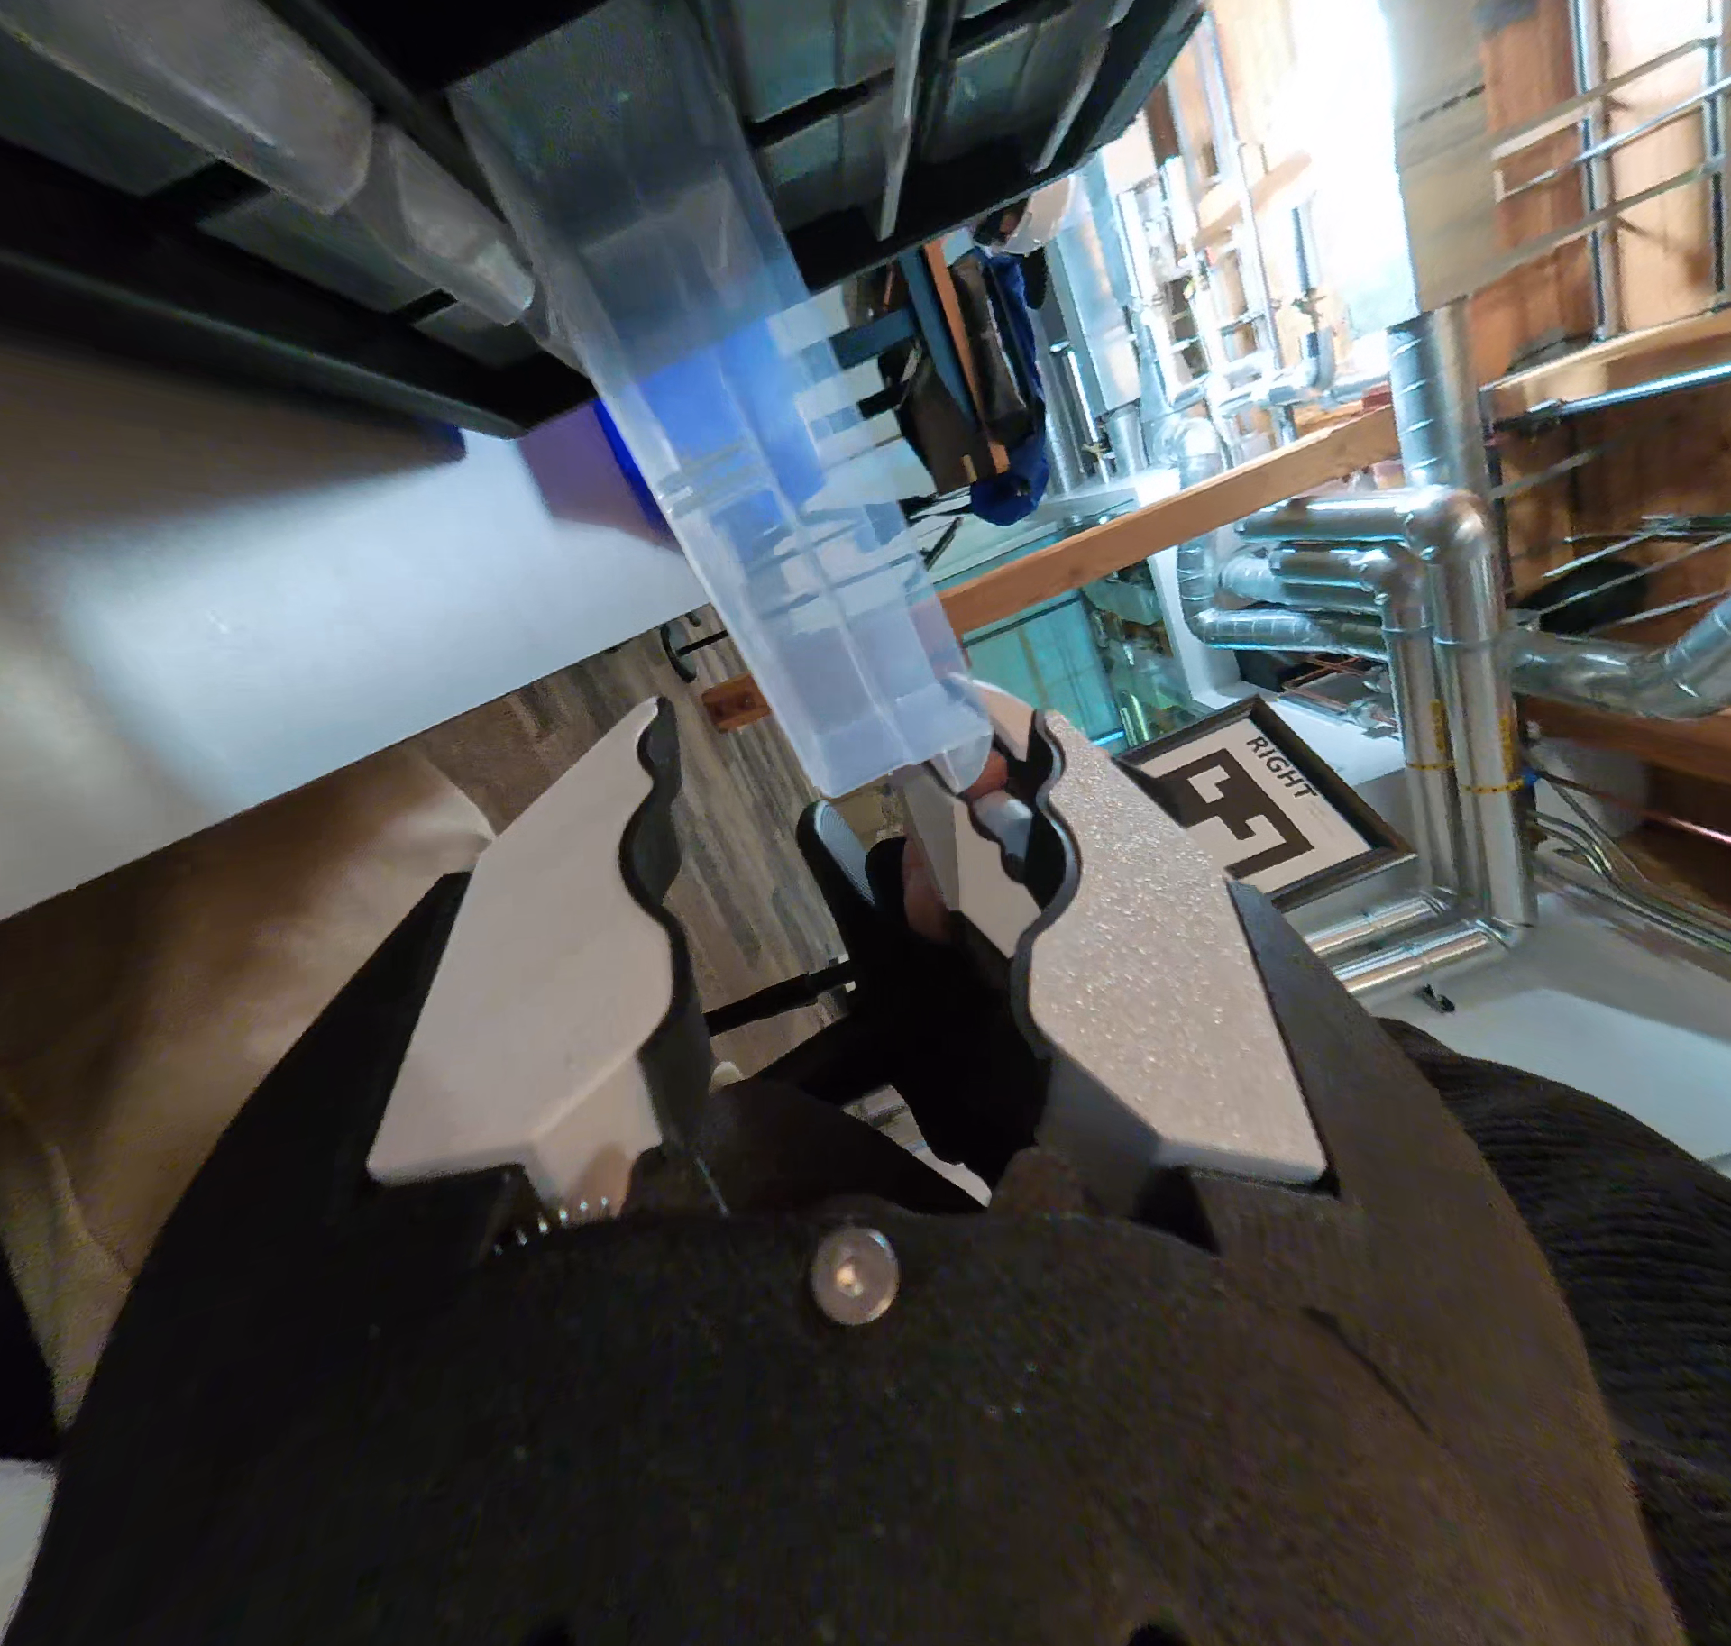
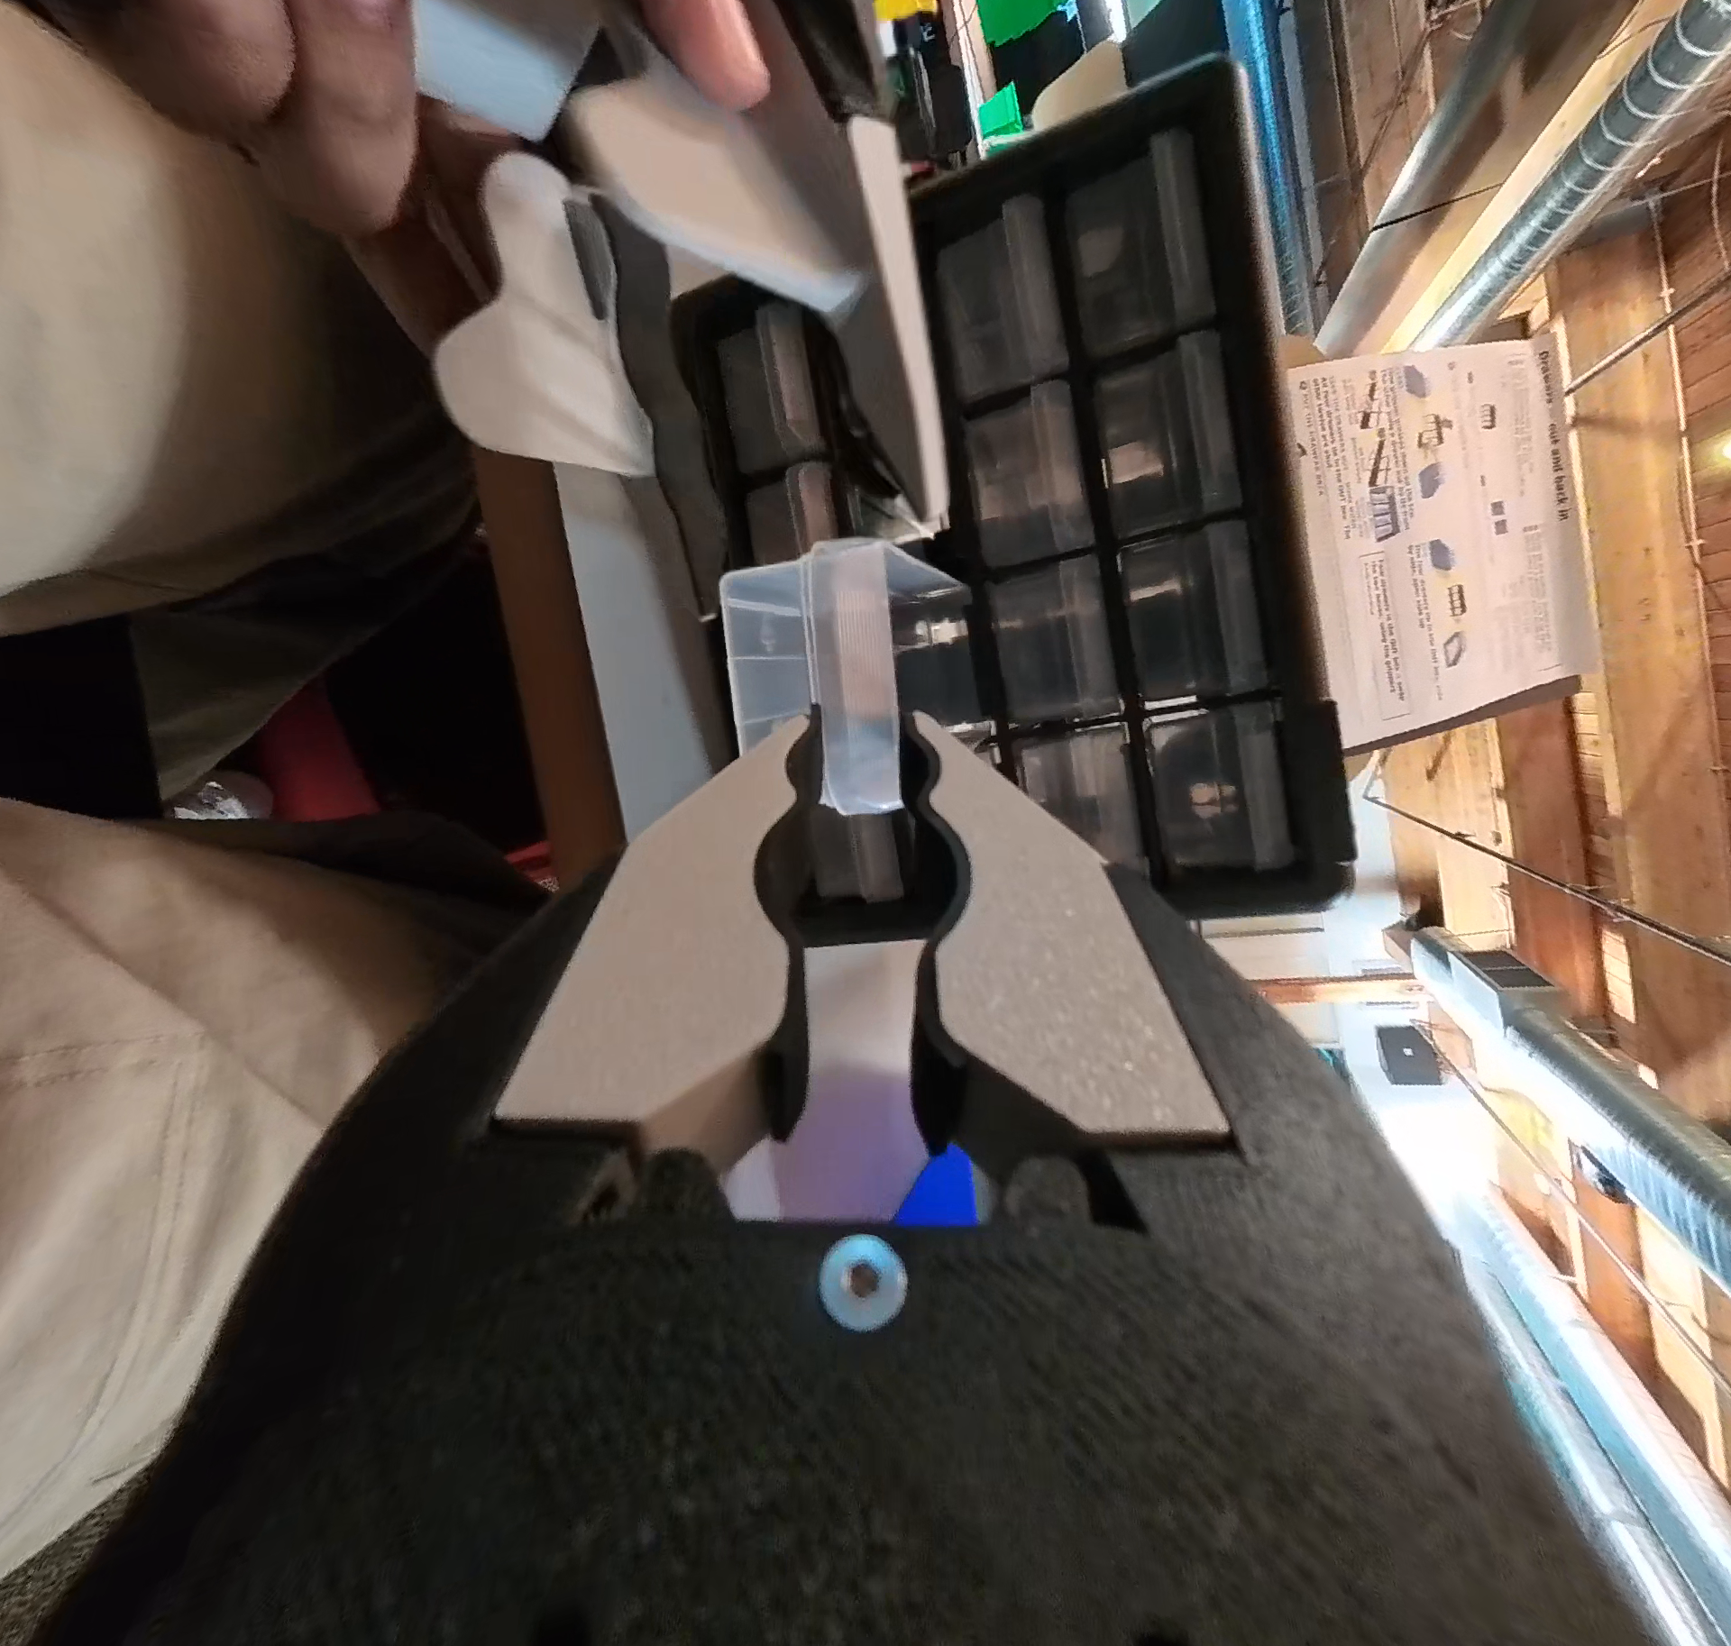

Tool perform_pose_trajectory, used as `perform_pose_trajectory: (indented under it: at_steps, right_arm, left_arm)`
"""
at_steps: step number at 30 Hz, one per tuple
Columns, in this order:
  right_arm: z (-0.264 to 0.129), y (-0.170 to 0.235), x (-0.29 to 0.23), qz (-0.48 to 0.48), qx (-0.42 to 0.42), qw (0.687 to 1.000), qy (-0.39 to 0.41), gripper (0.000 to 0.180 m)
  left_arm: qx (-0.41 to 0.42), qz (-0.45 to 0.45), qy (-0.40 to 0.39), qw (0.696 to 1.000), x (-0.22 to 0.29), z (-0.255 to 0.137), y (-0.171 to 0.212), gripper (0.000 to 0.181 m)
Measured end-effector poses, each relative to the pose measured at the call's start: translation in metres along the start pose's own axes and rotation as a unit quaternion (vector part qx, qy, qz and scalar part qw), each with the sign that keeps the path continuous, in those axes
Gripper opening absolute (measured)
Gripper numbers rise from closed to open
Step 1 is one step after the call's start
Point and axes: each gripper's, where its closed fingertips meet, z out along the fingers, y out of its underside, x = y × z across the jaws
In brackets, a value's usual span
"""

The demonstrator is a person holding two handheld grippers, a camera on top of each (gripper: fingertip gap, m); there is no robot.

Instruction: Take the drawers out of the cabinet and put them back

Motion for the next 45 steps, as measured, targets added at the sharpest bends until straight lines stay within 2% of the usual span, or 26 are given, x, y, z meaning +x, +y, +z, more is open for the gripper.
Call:
perform_pose_trajectory:
  at_steps: [1, 6, 8, 9, 11, 17, 18, 21, 23, 26, 31, 34, 41, 45]
  right_arm:
    - [-0.001, -0.001, -0.002, -0.004, 0.002, 1.0, -0.001, 0.014]
    - [0.0, -0.004, -0.007, -0.027, 0.005, 1.0, -0.005, 0.014]
    - [0.0, -0.005, -0.007, -0.028, 0.007, 1.0, -0.006, 0.014]
    - [0.0, -0.005, -0.007, -0.028, 0.008, 1.0, -0.007, 0.014]
    - [0.0, -0.005, -0.006, -0.033, 0.01, 0.999, -0.008, 0.014]
    - [0.002, -0.005, -0.007, -0.062, 0.009, 0.998, -0.003, 0.015]
    - [0.004, -0.005, -0.008, -0.057, 0.008, 0.998, -0.009, 0.016]
    - [0.01, 0.005, -0.015, 0.03, -0.028, 0.995, -0.092, 0.04]
    - [0.011, 0.006, -0.018, 0.102, -0.038, 0.981, -0.158, 0.052]
    - [0.008, 0.001, -0.022, 0.157, -0.04, 0.956, -0.243, 0.049]
    - [0.007, -0.006, -0.03, 0.189, -0.048, 0.914, -0.357, 0.019]
    - [0.008, -0.007, -0.033, 0.21, -0.051, 0.885, -0.412, 0.015]
    - [0.004, -0.015, -0.025, 0.247, -0.024, 0.847, -0.469, 0.014]
    - [-0.001, -0.028, -0.011, 0.288, 0.013, 0.816, -0.502, 0.013]
  left_arm:
    - [-0.001, -0.005, 0.009, 1.0, 0.002, 0.001, 0.0, 0.076]
    - [0.001, -0.063, 0.041, 0.997, 0.002, 0.001, -0.001, 0.078]
    - [-0.001, -0.067, 0.045, 0.997, 0.003, 0.002, -0.001, 0.066]
    - [-0.005, -0.069, 0.052, 0.996, 0.005, 0.002, -0.001, 0.052]
    - [-0.007, -0.076, 0.045, 0.996, 0.002, 0.002, 0.0, 0.044]
    - [0.0, -0.097, 0.046, 0.994, -0.001, 0.002, -0.003, 0.043]
    - [0.003, -0.096, 0.043, 0.994, -0.001, 0.002, -0.005, 0.043]
    - [0.007, -0.094, 0.039, 0.995, -0.002, 0.001, -0.006, 0.043]
    - [0.011, -0.096, 0.038, 0.995, -0.002, 0.002, -0.006, 0.043]
    - [0.007, -0.094, 0.032, 0.995, -0.003, 0.004, -0.003, 0.042]
    - [0.003, -0.091, 0.027, 0.995, -0.006, 0.003, 0.0, 0.041]
    - [0.004, -0.092, 0.026, 0.995, -0.007, 0.002, -0.001, 0.041]
    - [0.001, -0.097, 0.062, 0.993, 0.002, -0.001, -0.003, 0.043]
    - [0.01, -0.101, 0.091, 0.991, 0.01, -0.003, -0.008, 0.054]
